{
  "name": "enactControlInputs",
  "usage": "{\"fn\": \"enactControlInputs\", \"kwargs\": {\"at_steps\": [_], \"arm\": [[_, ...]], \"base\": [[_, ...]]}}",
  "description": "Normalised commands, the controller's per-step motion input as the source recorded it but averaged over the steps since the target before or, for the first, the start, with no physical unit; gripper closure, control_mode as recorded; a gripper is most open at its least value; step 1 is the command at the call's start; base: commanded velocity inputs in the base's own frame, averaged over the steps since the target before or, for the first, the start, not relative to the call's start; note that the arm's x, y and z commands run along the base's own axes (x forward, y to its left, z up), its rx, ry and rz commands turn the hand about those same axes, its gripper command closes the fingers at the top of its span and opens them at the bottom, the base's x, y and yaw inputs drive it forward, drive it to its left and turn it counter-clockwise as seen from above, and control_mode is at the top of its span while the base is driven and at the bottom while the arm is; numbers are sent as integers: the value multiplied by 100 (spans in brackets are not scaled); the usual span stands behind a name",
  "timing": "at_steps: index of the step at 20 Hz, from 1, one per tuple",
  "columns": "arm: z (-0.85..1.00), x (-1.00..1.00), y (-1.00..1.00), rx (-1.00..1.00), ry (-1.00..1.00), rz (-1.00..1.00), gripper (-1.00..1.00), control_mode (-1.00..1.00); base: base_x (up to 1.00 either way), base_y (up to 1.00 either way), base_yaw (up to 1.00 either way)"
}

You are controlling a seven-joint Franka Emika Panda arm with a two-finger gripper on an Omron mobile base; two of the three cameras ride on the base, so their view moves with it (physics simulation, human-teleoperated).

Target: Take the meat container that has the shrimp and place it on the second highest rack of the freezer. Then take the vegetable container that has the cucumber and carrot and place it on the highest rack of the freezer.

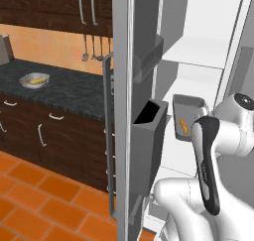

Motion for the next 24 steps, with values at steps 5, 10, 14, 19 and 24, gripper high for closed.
{"fn": "enactControlInputs", "kwargs": {"at_steps": [5, 10, 14, 19, 24], "arm": [[0, 29, -23, 18, -4, -12, 100, -100], [-1, 39, -1, 1, 0, -15, 100, -100], [-9, 54, -4, 4, 0, -11, 100, -100], [-10, 60, -3, 10, 0, -1, 100, -100], [-10, 63, -4, 1, 0, 0, 100, -100]], "base": [[0, 0, 0], [0, 0, 0], [0, 0, 0], [0, 0, 0], [0, 0, 0]]}}
